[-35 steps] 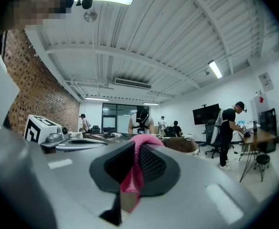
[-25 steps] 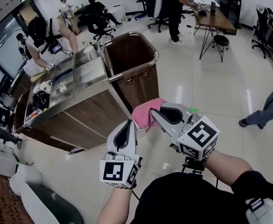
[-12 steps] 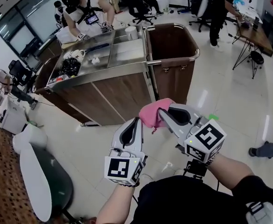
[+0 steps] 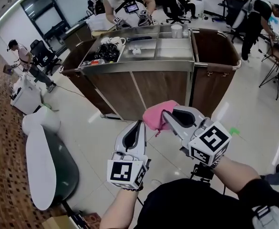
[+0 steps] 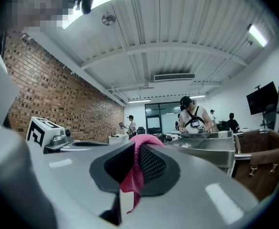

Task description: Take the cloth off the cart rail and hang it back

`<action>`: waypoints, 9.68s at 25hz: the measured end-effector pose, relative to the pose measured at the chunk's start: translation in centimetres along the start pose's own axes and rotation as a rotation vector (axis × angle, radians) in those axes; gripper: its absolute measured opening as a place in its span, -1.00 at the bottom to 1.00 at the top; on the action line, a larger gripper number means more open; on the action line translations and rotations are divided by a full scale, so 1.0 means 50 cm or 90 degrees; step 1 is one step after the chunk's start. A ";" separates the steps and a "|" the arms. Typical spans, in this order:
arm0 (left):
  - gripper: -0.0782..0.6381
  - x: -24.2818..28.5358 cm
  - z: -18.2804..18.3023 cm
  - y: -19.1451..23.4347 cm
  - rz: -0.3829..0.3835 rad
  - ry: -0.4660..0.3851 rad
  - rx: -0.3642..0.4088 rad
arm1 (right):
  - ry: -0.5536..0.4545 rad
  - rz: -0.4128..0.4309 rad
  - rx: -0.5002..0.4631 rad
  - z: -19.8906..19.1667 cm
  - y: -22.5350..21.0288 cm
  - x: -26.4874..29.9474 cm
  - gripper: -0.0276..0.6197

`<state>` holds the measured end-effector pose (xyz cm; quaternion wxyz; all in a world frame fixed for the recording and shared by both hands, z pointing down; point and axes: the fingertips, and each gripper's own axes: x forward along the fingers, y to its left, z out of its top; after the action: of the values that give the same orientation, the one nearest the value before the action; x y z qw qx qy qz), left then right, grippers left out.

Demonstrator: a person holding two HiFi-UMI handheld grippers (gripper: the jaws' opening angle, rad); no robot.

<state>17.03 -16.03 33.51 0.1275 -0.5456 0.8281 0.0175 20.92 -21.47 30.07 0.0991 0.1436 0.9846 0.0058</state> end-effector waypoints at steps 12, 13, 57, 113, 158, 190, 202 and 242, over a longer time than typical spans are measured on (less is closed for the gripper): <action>-0.77 -0.211 0.043 0.182 0.078 -0.009 0.009 | 0.004 0.076 -0.010 -0.014 0.224 0.168 -0.84; -0.77 -0.221 0.039 0.201 0.085 -0.009 0.012 | 0.004 0.084 -0.010 -0.021 0.234 0.188 -0.85; -0.77 -0.180 -0.113 1.030 0.244 0.014 0.017 | 0.009 0.228 0.017 -0.233 0.248 1.032 -0.84; -0.77 0.138 -0.189 1.888 -0.045 -0.035 -0.044 | -0.049 -0.147 -0.075 -0.206 0.015 1.829 -0.85; -0.77 0.562 -0.248 2.380 -0.493 0.008 -0.209 | 0.077 -0.629 0.165 -0.477 -0.269 2.349 -0.84; -0.77 0.529 -0.254 2.336 -0.507 0.025 -0.207 | 0.110 -0.591 0.216 -0.574 -0.137 2.330 -0.48; -0.77 0.473 -0.254 2.208 -0.509 0.030 -0.200 | 0.076 -0.569 0.025 -0.418 -0.084 2.217 -0.65; -0.77 0.130 -0.130 2.085 -0.472 -0.044 -0.149 | 0.049 -0.469 -0.115 -0.325 0.232 2.102 -0.91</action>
<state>-81.31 19.17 26.80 0.0898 -0.8176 0.5626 0.0833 -77.74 19.77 26.13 0.0696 -0.2298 0.9688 0.0616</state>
